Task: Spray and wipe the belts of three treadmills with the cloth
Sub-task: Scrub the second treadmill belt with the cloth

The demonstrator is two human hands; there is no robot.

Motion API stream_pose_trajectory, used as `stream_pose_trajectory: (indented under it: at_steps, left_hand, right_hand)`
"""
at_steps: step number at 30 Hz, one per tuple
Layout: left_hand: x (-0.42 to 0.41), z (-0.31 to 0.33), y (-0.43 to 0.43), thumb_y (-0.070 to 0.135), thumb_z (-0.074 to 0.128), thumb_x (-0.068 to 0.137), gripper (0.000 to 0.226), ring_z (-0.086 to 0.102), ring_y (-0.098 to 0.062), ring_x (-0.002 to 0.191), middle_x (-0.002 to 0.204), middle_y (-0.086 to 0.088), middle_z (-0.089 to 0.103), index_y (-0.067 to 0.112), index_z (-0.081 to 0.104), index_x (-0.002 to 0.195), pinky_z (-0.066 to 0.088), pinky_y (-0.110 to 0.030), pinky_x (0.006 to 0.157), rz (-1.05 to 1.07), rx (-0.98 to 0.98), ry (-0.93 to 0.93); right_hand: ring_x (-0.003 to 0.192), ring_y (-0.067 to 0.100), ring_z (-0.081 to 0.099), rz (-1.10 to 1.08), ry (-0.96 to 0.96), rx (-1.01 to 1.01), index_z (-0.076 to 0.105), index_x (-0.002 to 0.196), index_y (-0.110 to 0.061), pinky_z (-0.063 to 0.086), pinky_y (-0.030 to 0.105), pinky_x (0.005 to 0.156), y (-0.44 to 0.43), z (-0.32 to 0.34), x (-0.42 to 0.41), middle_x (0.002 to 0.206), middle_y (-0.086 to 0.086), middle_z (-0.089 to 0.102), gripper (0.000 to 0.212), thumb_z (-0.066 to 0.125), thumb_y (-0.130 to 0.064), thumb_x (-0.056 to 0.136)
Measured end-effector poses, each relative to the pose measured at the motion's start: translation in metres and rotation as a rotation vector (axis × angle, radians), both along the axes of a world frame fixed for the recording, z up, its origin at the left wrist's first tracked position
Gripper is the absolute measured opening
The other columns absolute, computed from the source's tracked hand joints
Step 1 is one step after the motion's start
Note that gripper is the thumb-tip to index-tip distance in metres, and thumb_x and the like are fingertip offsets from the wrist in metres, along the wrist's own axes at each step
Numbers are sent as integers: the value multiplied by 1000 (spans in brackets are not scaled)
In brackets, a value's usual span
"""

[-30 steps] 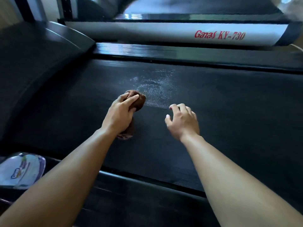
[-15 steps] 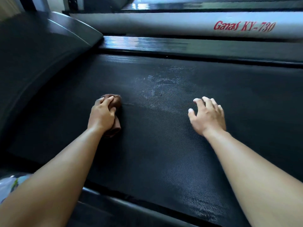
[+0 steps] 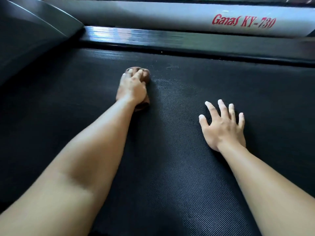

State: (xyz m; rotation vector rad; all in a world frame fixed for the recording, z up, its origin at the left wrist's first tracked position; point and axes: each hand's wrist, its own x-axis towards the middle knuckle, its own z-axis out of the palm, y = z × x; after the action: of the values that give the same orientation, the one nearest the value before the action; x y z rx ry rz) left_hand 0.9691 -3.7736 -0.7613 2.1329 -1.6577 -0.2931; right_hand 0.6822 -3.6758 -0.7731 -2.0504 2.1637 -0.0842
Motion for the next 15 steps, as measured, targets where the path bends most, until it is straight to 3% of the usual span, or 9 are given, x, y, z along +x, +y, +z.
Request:
stream_pose_trajectory:
  at_steps: [2,7,11,15]
  left_hand:
    - [-45,0,-3,36,51,94,52,28,-27,147,160,-1,31,33,46,145,24,-37,121,-163,-1,-8]
    - [-122,-2,46,32,48,100,55,10,-23,153,165,-6,21,28,34,154,6,-32,125,-449,-8,-53]
    - [-78,-7,81,33,53,100,55,14,-23,152,164,0,23,31,37,152,7,-33,125,-381,-3,6]
    - [19,-9,82,23,60,96,53,26,-26,148,160,-6,33,23,47,148,13,-32,124,-169,-35,-11]
  right_hand:
    - [152,22,-7,-6,-2,-2,12,154,-45,-6,51,121,0,0,0,166,-4,1,60,18,-63,97]
    - [152,21,-8,-15,4,24,11,154,-45,-6,49,121,-1,2,0,166,-6,-1,60,18,-63,97]
    - [152,20,-7,-14,-3,17,11,154,-45,-7,49,122,-1,2,0,166,-6,0,61,18,-63,96]
    - [152,21,-6,-11,-5,16,12,154,-45,-7,49,121,0,2,-1,166,-6,1,62,18,-63,96]
